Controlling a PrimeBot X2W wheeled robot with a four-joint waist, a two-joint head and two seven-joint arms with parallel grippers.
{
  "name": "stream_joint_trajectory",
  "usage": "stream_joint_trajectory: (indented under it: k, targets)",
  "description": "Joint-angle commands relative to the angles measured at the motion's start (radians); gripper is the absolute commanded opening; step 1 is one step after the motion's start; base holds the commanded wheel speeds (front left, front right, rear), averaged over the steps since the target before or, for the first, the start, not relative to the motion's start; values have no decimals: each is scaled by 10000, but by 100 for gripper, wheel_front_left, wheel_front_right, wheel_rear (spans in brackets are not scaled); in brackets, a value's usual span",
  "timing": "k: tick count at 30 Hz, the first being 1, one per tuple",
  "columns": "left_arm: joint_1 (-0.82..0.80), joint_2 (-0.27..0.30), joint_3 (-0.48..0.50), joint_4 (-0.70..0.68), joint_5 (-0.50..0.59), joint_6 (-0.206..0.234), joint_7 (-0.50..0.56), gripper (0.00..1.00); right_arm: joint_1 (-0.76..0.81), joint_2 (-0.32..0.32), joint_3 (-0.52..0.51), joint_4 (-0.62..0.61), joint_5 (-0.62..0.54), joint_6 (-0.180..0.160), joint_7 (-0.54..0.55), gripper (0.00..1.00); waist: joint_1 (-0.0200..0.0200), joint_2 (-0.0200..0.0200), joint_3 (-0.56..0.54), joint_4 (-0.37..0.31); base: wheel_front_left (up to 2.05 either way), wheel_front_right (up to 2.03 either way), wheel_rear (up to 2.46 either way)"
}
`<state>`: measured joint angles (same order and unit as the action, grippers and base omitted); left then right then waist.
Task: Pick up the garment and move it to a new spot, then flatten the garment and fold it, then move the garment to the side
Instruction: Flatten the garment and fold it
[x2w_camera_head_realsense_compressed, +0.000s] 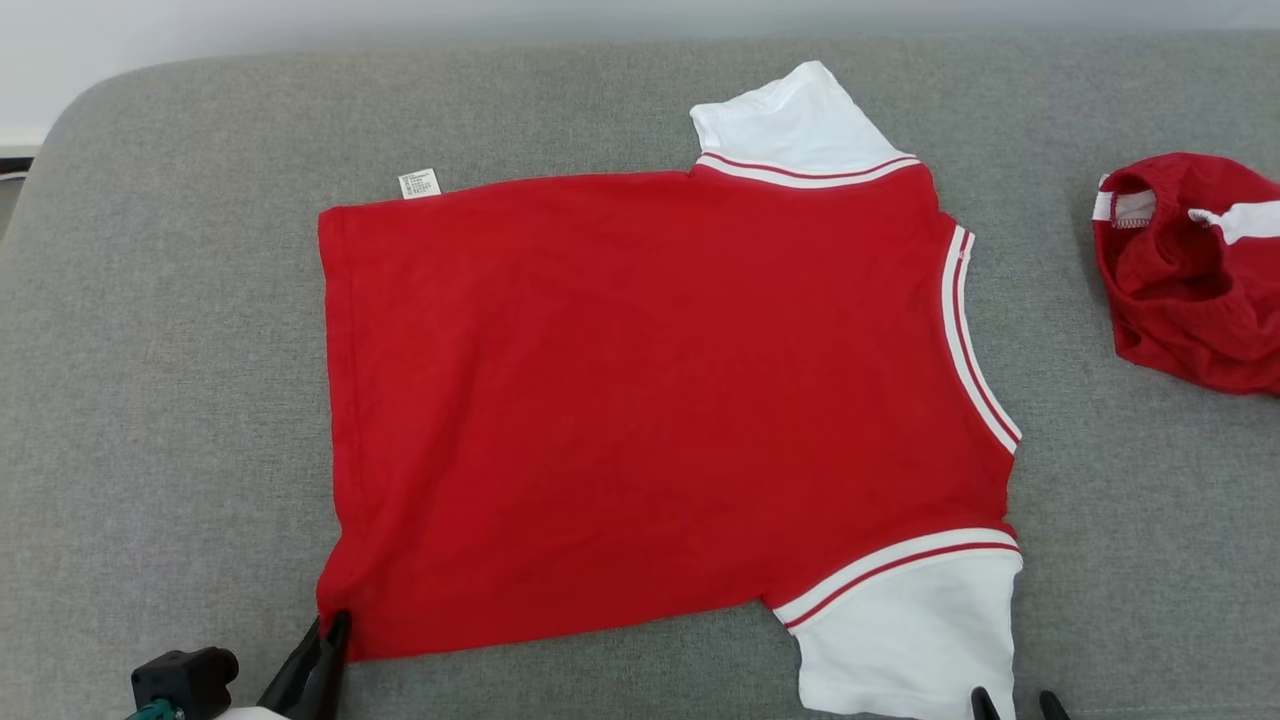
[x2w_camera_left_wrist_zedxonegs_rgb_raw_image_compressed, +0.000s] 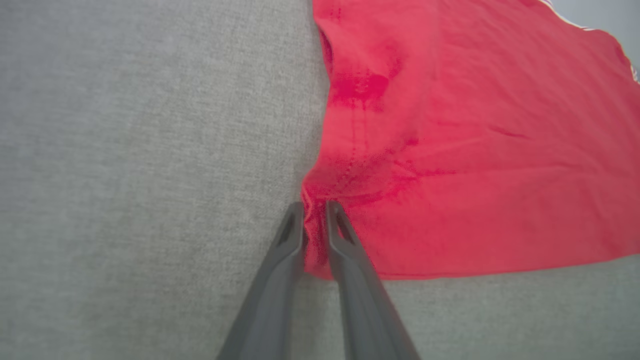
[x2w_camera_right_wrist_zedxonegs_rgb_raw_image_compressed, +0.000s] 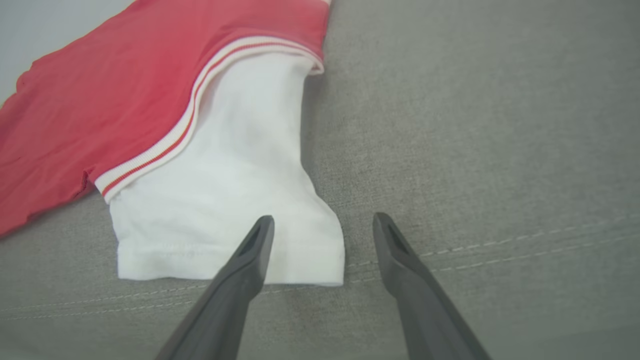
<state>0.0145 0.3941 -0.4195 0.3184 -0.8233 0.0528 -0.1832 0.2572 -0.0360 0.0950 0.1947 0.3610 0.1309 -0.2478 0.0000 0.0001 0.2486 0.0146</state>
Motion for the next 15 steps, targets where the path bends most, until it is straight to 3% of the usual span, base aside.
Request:
stream_joint_trajectory:
  k: [1,3,8,9,10,11,15]
  targets:
    - [-441,211,346,-186,-99,-64,69,15,-188,-143,331,93,295,-2,-139,100,0,-1,134,-10,0,0,0]
    - [-518,248,345,-209,-81,-76,75,1,-350,-143,391,295,454,-2,-139,100,0,-1,222,-32,0,0,0]
    - [-642,266,344,-195,-69,-86,62,0,-654,-143,593,686,933,-2,-139,100,0,-1,335,-74,0,0,0]
    - [-663,266,344,-189,-70,-92,51,0,-734,-143,641,758,1043,-2,-139,87,0,-1,347,-83,0,0,0]
    - [-700,266,329,-174,-69,-108,49,0,-874,-143,808,895,1181,-2,-139,29,0,-1,373,-85,0,0,0]
    - [-722,262,325,-170,-72,-120,42,0,-918,-143,909,972,1328,-2,-139,0,0,-1,374,-83,0,0,0]
    - [-775,279,350,-169,-80,-113,-1,0,-1002,-143,1036,1168,1764,-2,-139,0,0,-1,393,-81,0,0,0]
